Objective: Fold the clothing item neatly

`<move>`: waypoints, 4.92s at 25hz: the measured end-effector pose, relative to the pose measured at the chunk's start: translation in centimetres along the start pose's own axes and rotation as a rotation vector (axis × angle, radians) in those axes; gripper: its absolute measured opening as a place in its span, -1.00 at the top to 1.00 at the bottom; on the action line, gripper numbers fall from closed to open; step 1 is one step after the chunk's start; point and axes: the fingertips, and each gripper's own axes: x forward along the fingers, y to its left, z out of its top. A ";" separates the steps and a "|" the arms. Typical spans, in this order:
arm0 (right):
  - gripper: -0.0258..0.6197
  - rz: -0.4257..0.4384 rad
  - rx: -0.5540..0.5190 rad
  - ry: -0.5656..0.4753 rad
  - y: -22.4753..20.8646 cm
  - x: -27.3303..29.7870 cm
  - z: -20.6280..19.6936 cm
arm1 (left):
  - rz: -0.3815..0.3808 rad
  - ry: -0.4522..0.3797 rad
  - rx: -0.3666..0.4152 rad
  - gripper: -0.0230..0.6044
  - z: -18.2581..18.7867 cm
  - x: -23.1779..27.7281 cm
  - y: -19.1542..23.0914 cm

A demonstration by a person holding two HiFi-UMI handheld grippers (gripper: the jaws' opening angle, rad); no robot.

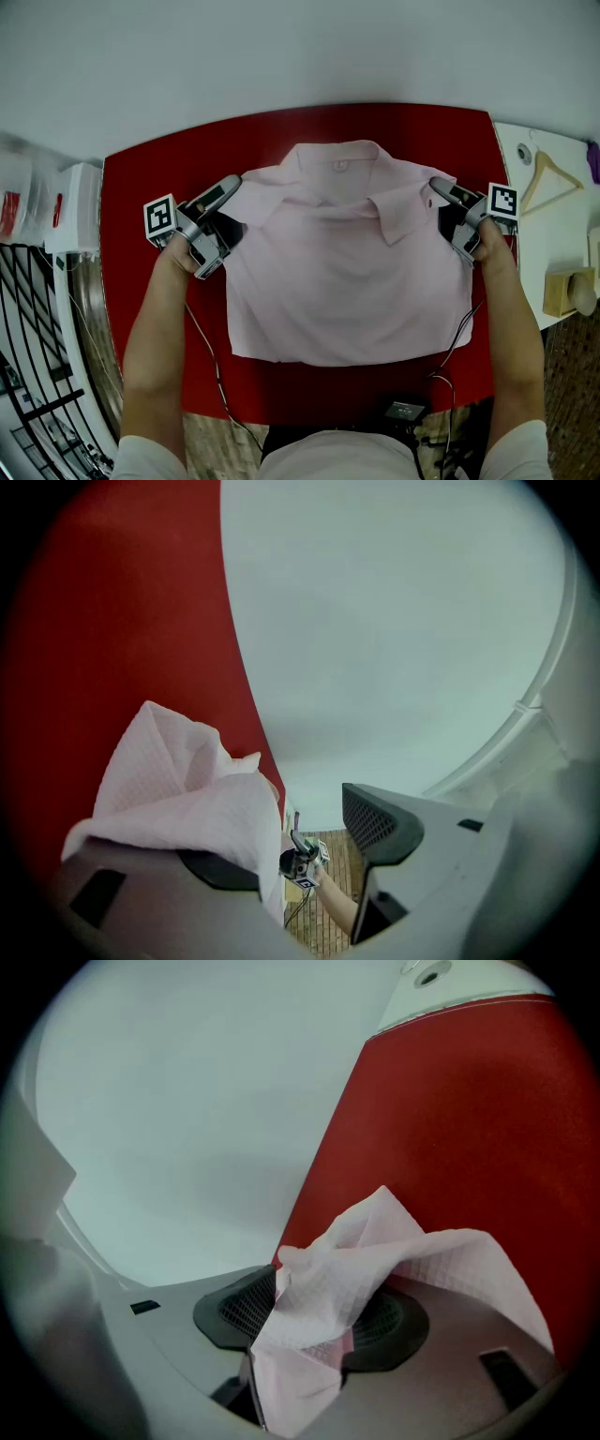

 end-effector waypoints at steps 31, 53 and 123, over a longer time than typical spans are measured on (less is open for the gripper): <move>0.26 -0.063 -0.318 0.212 1.1 -3.8 -5.4 | -0.011 0.320 0.064 0.00 -7.5 -1.1 -1.1; 0.26 -0.045 -0.476 0.236 2.1 -3.9 -9.4 | 0.018 -0.240 0.216 0.00 3.2 0.0 -0.1; 0.85 -0.384 -1.753 0.141 8.5 3.8 -6.4 | 0.307 0.416 1.373 0.58 -14.0 6.1 -1.2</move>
